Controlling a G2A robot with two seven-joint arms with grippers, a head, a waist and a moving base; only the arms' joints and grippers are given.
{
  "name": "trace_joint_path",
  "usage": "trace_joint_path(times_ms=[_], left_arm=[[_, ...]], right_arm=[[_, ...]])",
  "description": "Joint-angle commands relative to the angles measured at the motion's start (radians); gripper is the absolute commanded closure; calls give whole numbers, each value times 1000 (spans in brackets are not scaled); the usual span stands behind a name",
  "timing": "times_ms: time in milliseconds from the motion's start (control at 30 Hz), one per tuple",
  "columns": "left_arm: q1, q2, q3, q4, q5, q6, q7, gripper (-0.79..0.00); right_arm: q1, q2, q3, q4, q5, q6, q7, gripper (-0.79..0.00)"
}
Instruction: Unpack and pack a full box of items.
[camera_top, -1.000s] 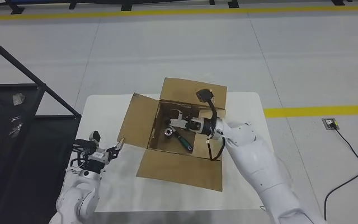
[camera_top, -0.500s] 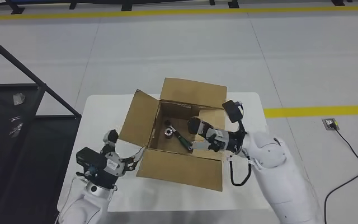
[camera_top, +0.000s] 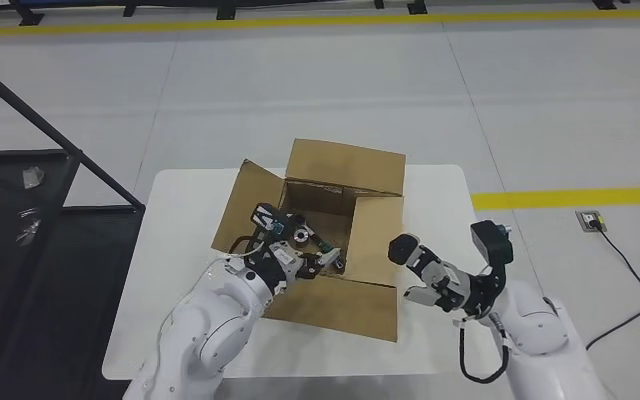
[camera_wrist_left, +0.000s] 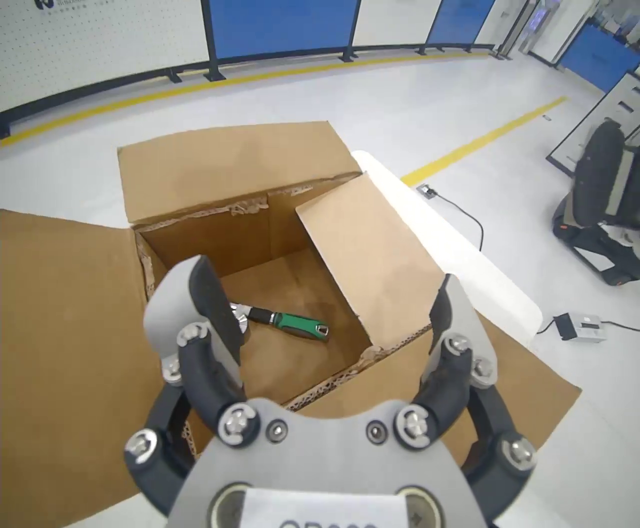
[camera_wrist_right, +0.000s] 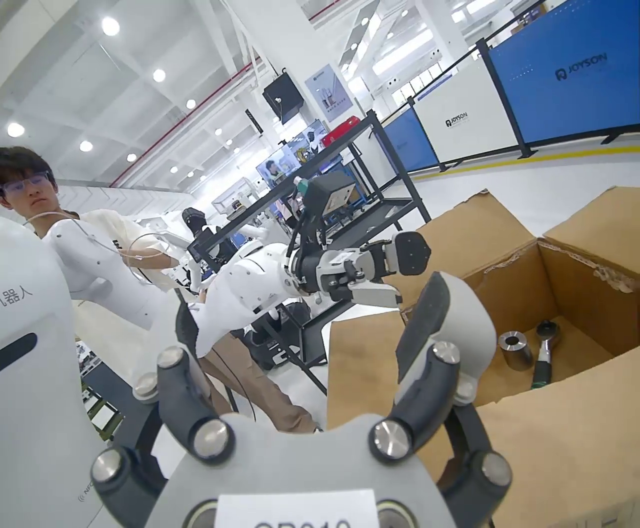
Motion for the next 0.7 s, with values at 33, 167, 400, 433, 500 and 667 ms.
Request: trace_joint_path(times_ms=[33, 167, 400, 433, 500, 667], left_arm=[[7, 0, -1, -1, 1, -1, 31, -785], [7, 0, -1, -1, 1, -1, 31, -785], [-5, -2, -18, 52, -171, -49, -35, -785], [-23, -4, -14, 76, -241, -77, -72, -785], [-69, -9, -6, 137, -385, -117, -136, -785], [-200, -27, 61, 317, -557, -121, -254, -785]], right_arm=[[1, 0, 0, 0, -1, 0, 0, -785], [1, 0, 0, 0, -1, 0, 0, -785], [7, -1, -26, -28, -32, 24, -13, -785], [13, -1, -42, -34, -36, 27, -16, -785], [23, 0, -56, -36, -51, 28, -24, -785], [-3, 9, -41, -44, -64, 12, -51, -785]])
